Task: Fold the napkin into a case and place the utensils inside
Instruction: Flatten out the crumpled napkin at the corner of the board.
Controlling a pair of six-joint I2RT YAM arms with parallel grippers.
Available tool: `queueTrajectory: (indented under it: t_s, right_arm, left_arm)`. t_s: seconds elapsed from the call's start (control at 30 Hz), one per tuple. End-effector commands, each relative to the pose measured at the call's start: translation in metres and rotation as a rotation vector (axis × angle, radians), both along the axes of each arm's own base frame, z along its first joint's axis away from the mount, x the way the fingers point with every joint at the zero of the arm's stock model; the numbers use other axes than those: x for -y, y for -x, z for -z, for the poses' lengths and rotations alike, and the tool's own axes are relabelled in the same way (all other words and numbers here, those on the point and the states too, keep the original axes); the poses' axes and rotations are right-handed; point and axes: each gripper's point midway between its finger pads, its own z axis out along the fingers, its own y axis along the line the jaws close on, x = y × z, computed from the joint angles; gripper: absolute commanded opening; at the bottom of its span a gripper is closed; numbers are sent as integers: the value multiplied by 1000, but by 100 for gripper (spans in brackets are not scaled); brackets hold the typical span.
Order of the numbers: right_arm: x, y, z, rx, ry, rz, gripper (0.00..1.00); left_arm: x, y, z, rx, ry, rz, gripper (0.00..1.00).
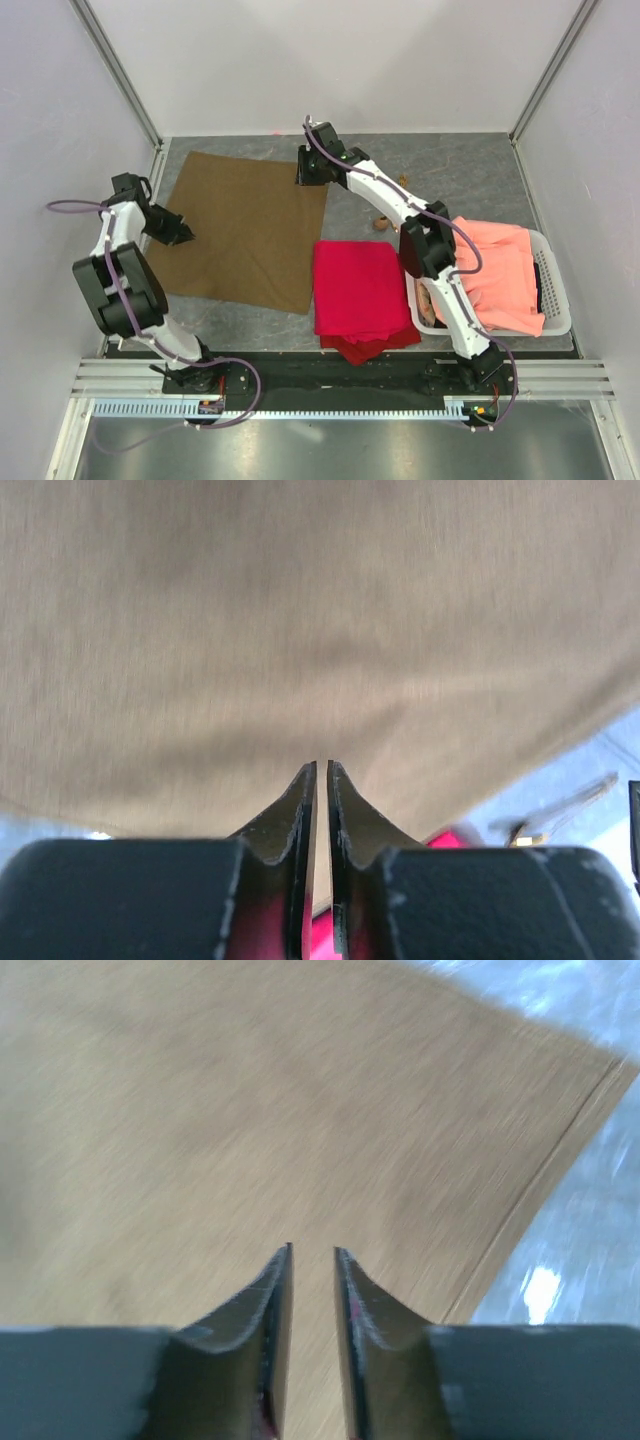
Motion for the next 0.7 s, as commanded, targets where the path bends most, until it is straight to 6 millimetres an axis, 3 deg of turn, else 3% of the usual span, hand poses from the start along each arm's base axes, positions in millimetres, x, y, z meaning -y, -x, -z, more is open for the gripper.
queueTrajectory:
  t_s: [0.0,0.07,0.13,0.3,0.5,0.67]
  right_arm:
    - [-15,77,-70,-26,-18,-130,38]
    - [-15,108,-65,-69,17,-183,40]
    - [-17,136,-55,-114,30,-251,41]
    - [-35,196,-29,-143,100,-406,40]
    - [-45,234,7,-179,166,-478,39]
    - [-37,250,38,-204,228,-492,39]
  left_arm:
    - [21,39,-9,14,15,32,14]
    - [26,44,-17,50,21,33,15]
    - [26,47,-12,42,21,32,16]
    - [19,31,4,-6,39,24,14]
    - [3,19,34,-86,11,6,12]
    - [5,57,70,-311,27,-13,4]
